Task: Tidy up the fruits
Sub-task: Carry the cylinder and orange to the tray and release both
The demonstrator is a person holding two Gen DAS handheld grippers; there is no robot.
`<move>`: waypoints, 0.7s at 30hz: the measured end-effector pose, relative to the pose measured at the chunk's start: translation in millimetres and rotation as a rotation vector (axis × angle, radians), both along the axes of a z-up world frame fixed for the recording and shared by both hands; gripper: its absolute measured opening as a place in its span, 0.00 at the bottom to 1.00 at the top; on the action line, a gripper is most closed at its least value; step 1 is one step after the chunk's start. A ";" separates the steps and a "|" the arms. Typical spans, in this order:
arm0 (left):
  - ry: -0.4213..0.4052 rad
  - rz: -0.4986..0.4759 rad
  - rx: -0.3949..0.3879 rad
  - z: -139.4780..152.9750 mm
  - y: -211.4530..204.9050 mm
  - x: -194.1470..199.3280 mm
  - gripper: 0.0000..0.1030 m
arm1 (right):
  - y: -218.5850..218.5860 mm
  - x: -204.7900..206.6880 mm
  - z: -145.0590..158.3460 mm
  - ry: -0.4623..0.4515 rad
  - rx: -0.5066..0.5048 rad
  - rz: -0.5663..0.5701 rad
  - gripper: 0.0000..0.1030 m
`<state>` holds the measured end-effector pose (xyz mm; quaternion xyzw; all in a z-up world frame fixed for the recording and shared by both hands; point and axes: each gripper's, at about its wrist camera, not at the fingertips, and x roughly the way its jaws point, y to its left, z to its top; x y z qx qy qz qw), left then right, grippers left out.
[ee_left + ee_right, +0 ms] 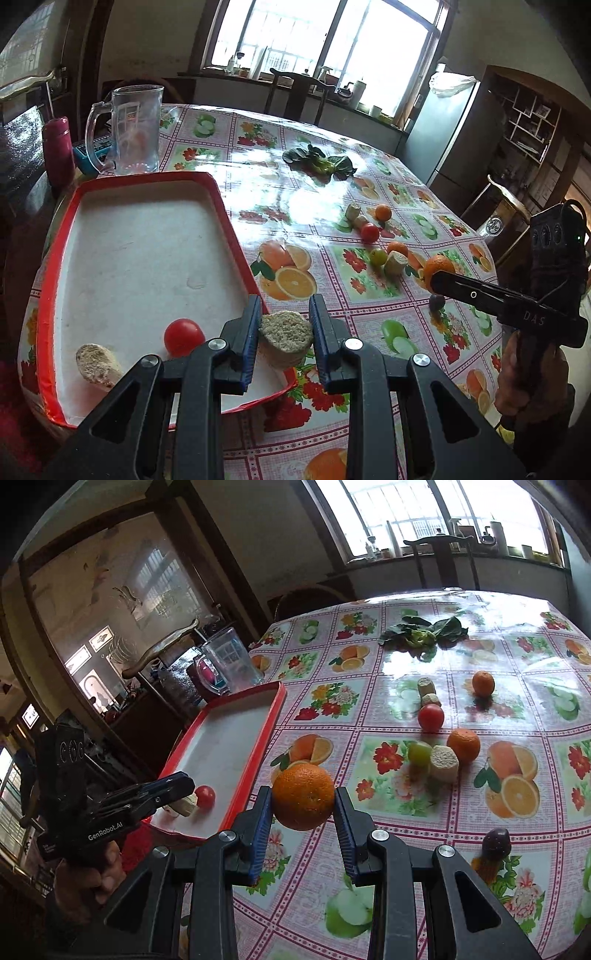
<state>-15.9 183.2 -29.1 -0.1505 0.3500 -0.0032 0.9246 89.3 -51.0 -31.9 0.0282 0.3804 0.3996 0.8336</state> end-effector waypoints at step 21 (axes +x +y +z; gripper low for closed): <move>-0.015 0.152 0.004 7.1 66.9 -27.9 0.23 | 81.1 -11.5 7.2 -0.001 0.006 0.157 0.32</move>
